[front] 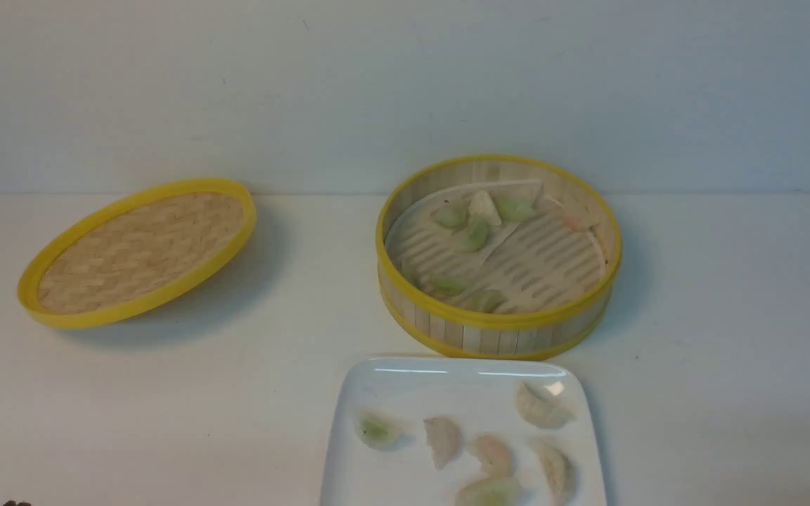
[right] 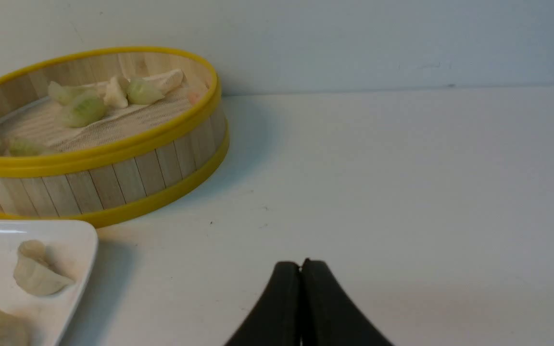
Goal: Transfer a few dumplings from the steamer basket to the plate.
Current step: Use the right arm to grab a dumpling from inside the steamer
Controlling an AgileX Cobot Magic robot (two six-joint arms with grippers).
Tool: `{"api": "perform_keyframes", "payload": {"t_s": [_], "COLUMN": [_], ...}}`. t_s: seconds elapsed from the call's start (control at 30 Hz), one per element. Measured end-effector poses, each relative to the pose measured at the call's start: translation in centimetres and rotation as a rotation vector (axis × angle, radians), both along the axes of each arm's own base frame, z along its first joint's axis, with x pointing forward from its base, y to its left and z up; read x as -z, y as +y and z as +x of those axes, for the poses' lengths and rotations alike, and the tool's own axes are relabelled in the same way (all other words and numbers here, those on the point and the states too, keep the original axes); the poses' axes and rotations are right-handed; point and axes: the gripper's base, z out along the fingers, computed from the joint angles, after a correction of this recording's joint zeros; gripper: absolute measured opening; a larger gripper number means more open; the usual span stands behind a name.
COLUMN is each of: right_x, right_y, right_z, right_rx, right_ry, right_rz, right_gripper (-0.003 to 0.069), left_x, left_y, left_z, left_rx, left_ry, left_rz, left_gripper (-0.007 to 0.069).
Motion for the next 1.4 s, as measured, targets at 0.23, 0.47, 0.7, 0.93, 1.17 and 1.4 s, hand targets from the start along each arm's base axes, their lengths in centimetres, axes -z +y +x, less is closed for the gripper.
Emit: {"api": "perform_keyframes", "payload": {"t_s": [0.23,0.47,0.7,0.93,1.17,1.4], "right_x": [0.0,0.0,0.0,0.0,0.0,-1.2], "right_y": [0.0,0.0,0.0,0.0,-0.2,0.0], "right_z": [0.0,0.0,0.0,0.0,0.0,0.3], "right_rx": [0.000,0.000,0.000,0.000,0.000,-0.007], "right_ry": [0.000,0.000,-0.001,-0.001,-0.004,-0.166], "right_rz": [0.000,0.000,0.000,0.000,-0.096,-0.031], "right_gripper": [-0.0017,-0.0017,-0.0017,-0.0017,-0.0017,-0.0017], "left_x": [0.0,0.0,0.0,0.0,0.0,0.0], "left_y": [0.0,0.0,0.0,0.0,0.0,0.0], "left_z": [0.0,0.0,0.0,0.0,0.0,0.0], "left_rx": [0.000,0.000,0.000,0.000,0.000,0.000], "left_ry": [0.000,0.000,0.000,0.000,0.000,0.000], "left_rz": [0.000,0.000,0.000,0.000,0.000,0.000], "left_gripper": [-0.0006,-0.0006,-0.0006,-0.0006,-0.0006,-0.0006]}}
